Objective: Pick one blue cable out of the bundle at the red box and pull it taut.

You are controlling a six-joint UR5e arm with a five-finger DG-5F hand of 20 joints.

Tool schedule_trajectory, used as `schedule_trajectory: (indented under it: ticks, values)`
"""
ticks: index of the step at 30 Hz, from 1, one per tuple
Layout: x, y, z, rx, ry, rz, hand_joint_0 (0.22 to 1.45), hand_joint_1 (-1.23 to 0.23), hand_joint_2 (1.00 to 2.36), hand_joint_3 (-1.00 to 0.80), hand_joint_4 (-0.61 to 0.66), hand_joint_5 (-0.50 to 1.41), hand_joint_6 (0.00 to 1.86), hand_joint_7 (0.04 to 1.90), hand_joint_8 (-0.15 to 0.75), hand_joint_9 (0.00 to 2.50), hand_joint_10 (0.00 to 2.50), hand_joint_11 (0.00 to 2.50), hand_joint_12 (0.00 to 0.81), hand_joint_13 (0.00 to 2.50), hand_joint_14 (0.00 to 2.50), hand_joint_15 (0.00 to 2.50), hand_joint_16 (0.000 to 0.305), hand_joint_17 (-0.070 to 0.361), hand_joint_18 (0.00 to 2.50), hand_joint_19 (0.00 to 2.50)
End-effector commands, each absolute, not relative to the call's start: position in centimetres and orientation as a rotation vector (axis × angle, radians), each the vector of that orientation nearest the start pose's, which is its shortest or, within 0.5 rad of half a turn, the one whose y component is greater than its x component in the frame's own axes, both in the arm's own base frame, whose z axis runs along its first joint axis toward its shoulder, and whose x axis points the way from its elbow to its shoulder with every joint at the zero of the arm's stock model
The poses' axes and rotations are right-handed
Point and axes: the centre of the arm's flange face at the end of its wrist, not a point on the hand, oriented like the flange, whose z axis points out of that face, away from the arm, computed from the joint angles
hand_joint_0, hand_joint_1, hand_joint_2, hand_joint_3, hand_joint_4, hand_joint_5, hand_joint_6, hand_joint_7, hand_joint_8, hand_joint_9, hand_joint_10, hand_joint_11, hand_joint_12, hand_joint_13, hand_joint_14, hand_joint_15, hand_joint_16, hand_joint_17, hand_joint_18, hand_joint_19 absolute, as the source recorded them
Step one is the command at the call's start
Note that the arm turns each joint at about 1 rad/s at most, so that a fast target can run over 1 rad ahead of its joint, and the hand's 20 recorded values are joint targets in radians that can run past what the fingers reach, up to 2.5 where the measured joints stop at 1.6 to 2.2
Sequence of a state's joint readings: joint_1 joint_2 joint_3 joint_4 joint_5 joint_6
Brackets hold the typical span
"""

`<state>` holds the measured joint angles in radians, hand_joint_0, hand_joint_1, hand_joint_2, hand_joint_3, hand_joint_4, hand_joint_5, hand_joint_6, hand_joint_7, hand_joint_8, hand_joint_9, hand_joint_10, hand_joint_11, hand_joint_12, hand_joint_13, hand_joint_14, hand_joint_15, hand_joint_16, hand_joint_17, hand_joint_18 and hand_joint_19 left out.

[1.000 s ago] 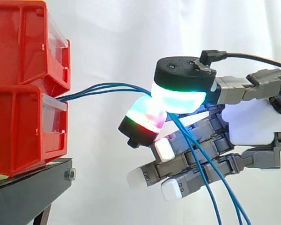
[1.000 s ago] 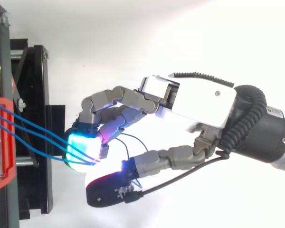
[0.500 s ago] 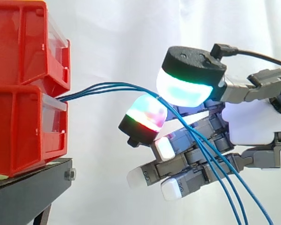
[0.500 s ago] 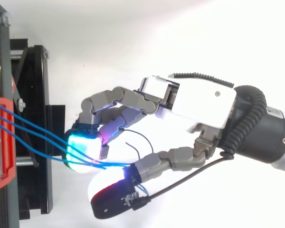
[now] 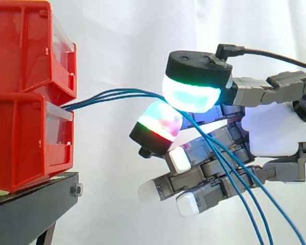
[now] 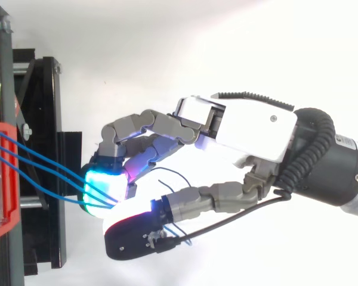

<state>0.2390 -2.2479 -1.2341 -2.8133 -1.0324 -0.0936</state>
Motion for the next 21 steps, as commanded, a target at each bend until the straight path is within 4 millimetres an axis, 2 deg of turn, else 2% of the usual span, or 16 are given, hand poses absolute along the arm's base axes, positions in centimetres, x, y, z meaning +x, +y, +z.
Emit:
schedule_trajectory:
  ticks: [1,6,14,18,21]
  values:
    - [74.32,-0.85,26.22,1.283,1.05,0.907,0.67,-0.84,1.02,-0.27,0.2,-0.14,0.88,1.27,0.391,0.86,0.02,0.77,0.417,0.58,0.01,0.28,0.058,0.131,0.76,0.4]
    - [74.34,-0.84,26.11,1.282,1.052,0.905,0.7,-0.89,1.02,-0.25,0.14,-0.15,0.89,1.25,0.382,0.84,0.02,0.78,0.415,0.58,0.01,0.27,0.058,0.13,0.76,0.38]
    - [74.34,-0.84,26.11,1.282,1.052,0.905,0.75,-0.96,1.02,-0.33,0.1,-0.17,0.9,1.23,0.368,0.8,0.02,0.78,0.411,0.56,0.01,0.26,0.057,0.129,0.74,0.36]
    - [74.34,-0.84,26.11,1.282,1.052,0.905,0.77,-0.99,1.01,-0.38,0.15,-0.18,0.9,1.2,0.357,0.76,0.02,0.78,0.413,0.54,0.01,0.26,0.057,0.129,0.72,0.34]
    - [74.37,-0.83,26.18,1.282,1.05,0.906,0.75,-1.0,1.0,-0.5,0.18,-0.19,0.89,1.16,0.35,0.7,0.02,0.76,0.414,0.53,0.01,0.26,0.058,0.129,0.72,0.33]
